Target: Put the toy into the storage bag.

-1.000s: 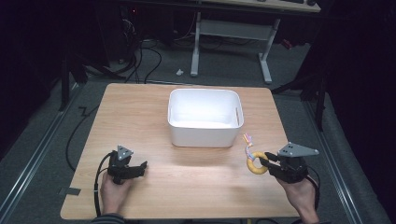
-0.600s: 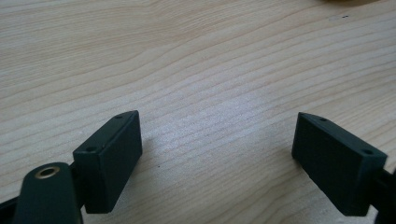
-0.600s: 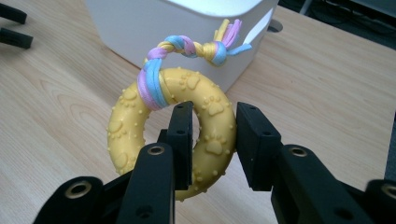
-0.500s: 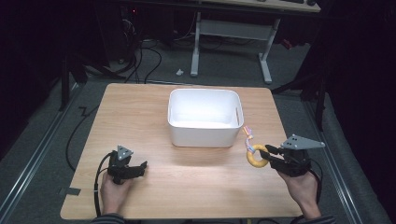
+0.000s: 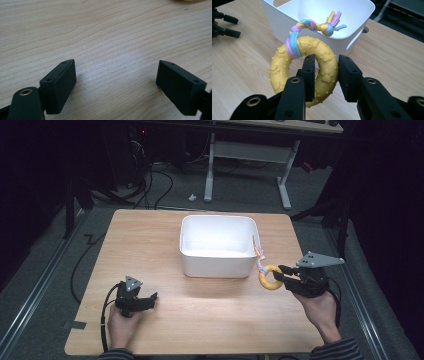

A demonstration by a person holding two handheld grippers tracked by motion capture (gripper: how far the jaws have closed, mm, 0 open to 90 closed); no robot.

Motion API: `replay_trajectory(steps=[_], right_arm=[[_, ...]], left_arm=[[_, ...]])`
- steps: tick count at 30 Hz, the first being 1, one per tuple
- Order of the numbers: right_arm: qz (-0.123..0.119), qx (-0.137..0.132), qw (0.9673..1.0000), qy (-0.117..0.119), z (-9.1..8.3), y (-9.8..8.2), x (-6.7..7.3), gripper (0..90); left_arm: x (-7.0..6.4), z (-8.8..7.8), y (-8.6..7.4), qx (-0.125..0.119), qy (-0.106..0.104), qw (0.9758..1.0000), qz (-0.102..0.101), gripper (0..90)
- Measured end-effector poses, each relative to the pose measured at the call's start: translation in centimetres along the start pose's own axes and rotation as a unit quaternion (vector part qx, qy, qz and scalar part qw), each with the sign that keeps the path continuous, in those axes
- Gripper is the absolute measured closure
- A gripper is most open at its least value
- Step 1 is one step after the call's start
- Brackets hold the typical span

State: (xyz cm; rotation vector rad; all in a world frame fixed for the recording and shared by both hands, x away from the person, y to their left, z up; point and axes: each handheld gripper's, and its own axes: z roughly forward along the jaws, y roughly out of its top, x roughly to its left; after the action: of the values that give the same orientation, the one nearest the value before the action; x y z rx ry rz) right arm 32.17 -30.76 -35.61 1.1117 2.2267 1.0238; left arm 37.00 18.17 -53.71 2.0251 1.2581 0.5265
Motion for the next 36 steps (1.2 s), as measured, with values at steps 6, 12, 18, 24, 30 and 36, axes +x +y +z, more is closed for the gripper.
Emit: replay_trajectory(steps=[6,12,18,24,30,36], right_arm=[[-0.006,0.000,1.0000,0.006,0.7,1.6,0.0,68.7],[-0.012,0.007,0.9999,-0.001,1.7,3.2,-0.5,68.7],[-0.008,0.012,0.9999,-0.001,2.5,4.5,-1.1,68.7],[-0.009,0.011,0.9999,-0.004,3.0,5.6,-1.2,68.7],[-0.010,0.016,0.9998,-0.003,3.8,6.4,-1.3,68.7],[-0.006,0.017,0.9998,0.002,4.5,7.2,-1.6,68.7]], left_arm=[[0.0,0.0,0.0,0.000,0.000,1.0000,0.000,16.6],[0.0,0.0,0.0,0.000,0.000,1.0000,0.000,16.6],[0.0,0.0,0.0,0.000,0.000,1.0000,0.000,16.6],[0.0,0.0,0.0,0.000,0.000,1.0000,0.000,16.6],[0.0,0.0,0.0,0.000,0.000,1.0000,0.000,16.6],[0.0,0.0,0.0,0.000,0.000,1.0000,0.000,16.7]])
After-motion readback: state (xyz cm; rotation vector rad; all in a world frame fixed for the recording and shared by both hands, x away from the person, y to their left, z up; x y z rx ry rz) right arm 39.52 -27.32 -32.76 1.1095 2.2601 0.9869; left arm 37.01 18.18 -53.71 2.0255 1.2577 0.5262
